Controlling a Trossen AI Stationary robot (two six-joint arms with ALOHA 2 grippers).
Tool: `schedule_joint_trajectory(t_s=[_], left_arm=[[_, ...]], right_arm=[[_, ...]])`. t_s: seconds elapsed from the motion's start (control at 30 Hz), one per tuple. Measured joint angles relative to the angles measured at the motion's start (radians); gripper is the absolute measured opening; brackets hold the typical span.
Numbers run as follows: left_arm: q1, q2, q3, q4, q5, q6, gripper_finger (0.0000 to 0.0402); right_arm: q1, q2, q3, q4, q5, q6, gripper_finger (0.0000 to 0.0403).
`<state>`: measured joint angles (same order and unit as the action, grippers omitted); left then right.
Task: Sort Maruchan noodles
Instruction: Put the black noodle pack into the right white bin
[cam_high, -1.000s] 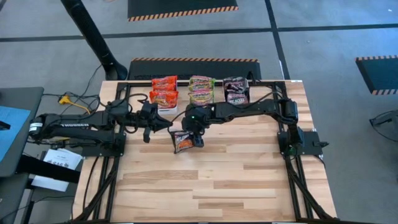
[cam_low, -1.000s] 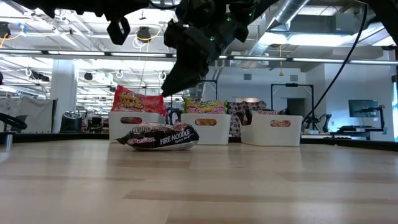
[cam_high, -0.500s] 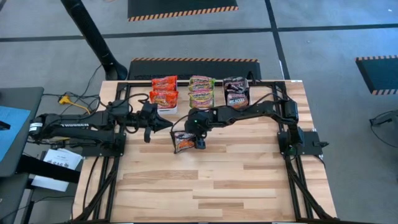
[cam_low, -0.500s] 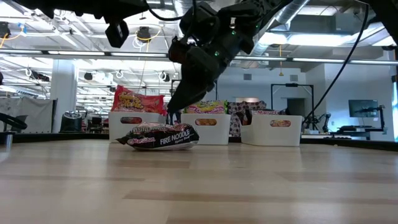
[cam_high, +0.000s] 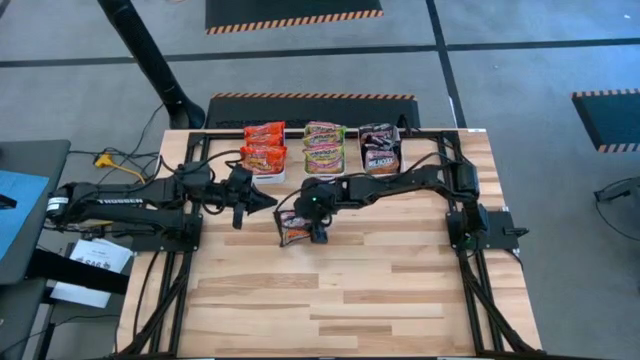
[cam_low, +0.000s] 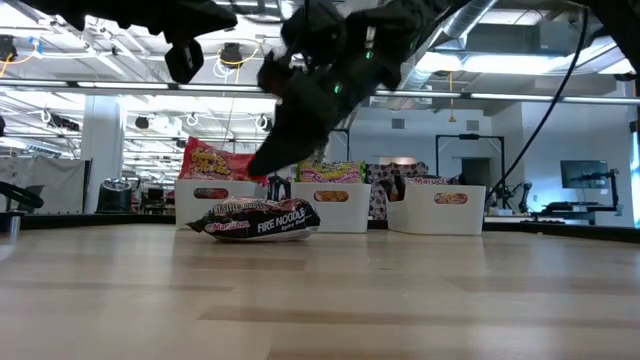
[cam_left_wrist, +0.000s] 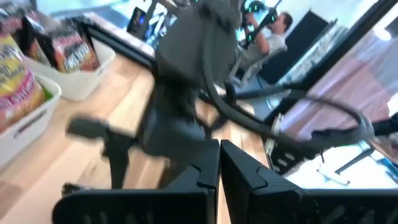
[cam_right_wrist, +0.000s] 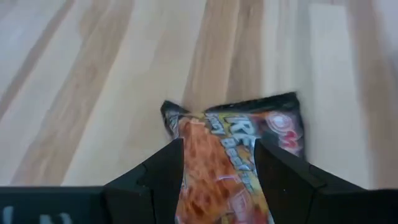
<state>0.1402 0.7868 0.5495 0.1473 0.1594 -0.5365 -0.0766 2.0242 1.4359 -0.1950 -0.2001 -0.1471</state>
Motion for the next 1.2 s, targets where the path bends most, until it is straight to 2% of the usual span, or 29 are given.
schedule_joint_trajectory(t_s=[0.2,0.37,0.53,0.67,0.8,0.93,1.0,1.13,1.2], left_arm=[[0.000,0.000,0.000,0.039,-0.033,-0.004,0.0000],[-0.005,0.000,0.000,0.026,-0.030,-0.010,0.0000],[-0.005,0.000,0.000,0.027,-0.032,-0.010,0.0000],[-0.006,0.000,0.000,0.026,-0.032,-0.010,0.0000],[-0.005,0.000,0.000,0.024,-0.033,-0.008,0.0000],[-0.005,0.000,0.000,0.021,-0.034,-0.007,0.0000],[-0.005,0.000,0.000,0.020,-0.034,-0.007,0.0000],[-0.005,0.000,0.000,0.020,-0.034,-0.007,0.0000],[-0.005,0.000,0.000,0.019,-0.034,-0.007,0.0000]], right_arm=[[0.008,0.078,0.001,0.024,0.018,0.038,0.0221],[0.013,0.078,0.001,-0.015,0.112,0.037,0.0221],[0.008,0.082,0.003,-0.071,0.137,0.034,0.0213],[0.011,0.126,0.010,-0.104,0.149,0.093,0.0167],[0.026,0.141,0.013,-0.117,0.142,0.173,0.0096],[0.045,0.134,0.011,-0.107,0.134,0.184,0.0025],[0.051,0.130,0.021,-0.125,0.125,0.199,0.0012],[0.058,0.107,0.075,-0.194,0.127,0.229,0.0010],[0.066,0.092,0.106,-0.258,0.171,0.229,0.0007]])
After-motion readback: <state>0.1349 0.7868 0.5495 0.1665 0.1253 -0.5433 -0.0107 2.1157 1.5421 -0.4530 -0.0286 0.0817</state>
